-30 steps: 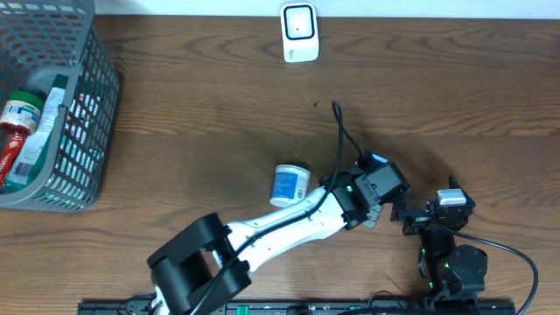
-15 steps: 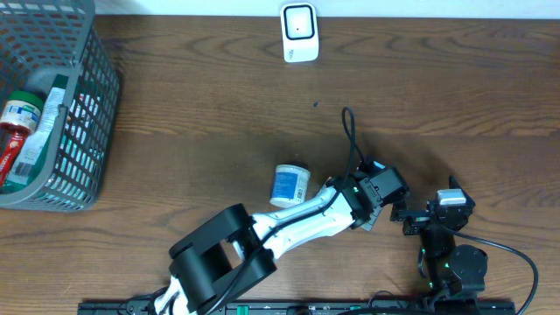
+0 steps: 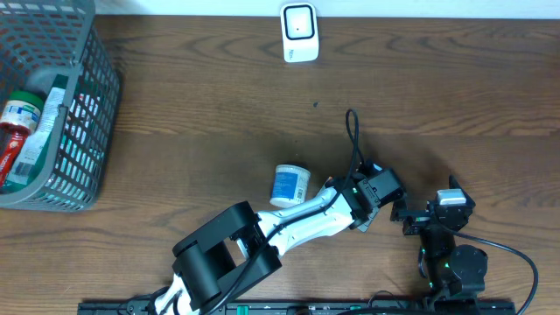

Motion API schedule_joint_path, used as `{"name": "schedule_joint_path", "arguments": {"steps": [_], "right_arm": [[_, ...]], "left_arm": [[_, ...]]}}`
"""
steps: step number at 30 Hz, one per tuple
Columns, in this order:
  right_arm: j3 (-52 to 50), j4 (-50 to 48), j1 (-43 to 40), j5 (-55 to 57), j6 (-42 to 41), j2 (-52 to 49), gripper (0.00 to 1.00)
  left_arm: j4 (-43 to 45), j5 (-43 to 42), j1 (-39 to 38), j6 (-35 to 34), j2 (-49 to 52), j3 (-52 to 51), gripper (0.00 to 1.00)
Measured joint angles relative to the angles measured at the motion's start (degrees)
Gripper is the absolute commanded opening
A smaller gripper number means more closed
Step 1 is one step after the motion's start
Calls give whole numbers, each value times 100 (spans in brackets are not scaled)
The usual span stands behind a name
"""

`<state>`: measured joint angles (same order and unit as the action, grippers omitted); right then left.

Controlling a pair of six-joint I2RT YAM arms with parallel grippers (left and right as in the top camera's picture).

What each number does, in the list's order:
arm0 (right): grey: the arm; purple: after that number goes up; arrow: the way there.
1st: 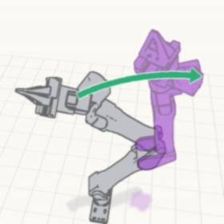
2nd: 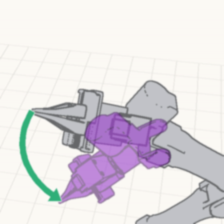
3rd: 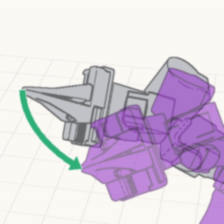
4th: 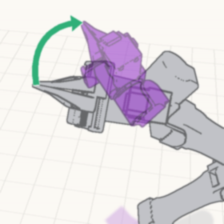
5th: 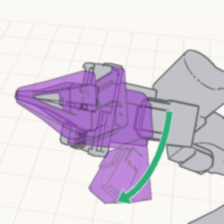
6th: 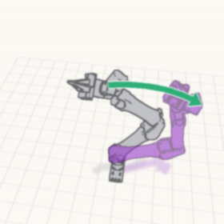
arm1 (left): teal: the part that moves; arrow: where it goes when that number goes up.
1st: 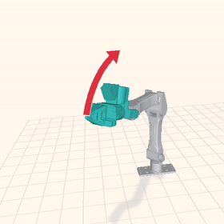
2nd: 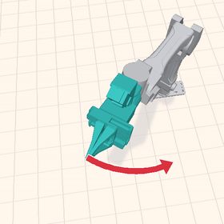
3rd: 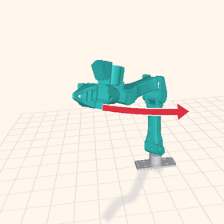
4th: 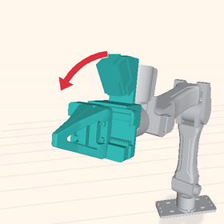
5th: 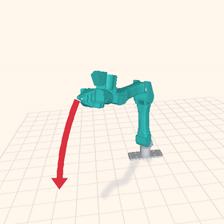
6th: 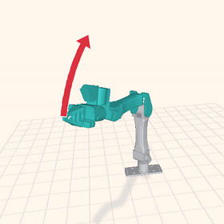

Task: Scan the item barcode
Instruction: 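Lower the orange packet onto the table and open the left gripper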

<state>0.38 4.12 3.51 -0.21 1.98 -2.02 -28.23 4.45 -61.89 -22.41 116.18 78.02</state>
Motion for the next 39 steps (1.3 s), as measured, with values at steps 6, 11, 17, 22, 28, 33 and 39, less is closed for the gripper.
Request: {"name": "schedule_joint_path", "arguments": {"steps": [6,11,17,22,28,33,39], "right_arm": [[0,0,0,0,0,0,99],[0,0,0,0,0,0,99],[0,0,0,0,0,0,99],[0,0,0,0,0,0,99],[0,0,0,0,0,0,99],[0,9,0,15,22,-7,99],[0,4,0,2,22,-7,99]], "left_arm": [[0,24,0,0,0,-2,8],[-7,24,0,0,0,-2,11],[-236,26,2,20,0,-2,11],[-240,26,0,-24,0,-2,11],[-240,26,0,-140,33,-2,11],[-240,70,50,-168,138,-2,11],[-354,269,153,-306,144,-2,11]]}}
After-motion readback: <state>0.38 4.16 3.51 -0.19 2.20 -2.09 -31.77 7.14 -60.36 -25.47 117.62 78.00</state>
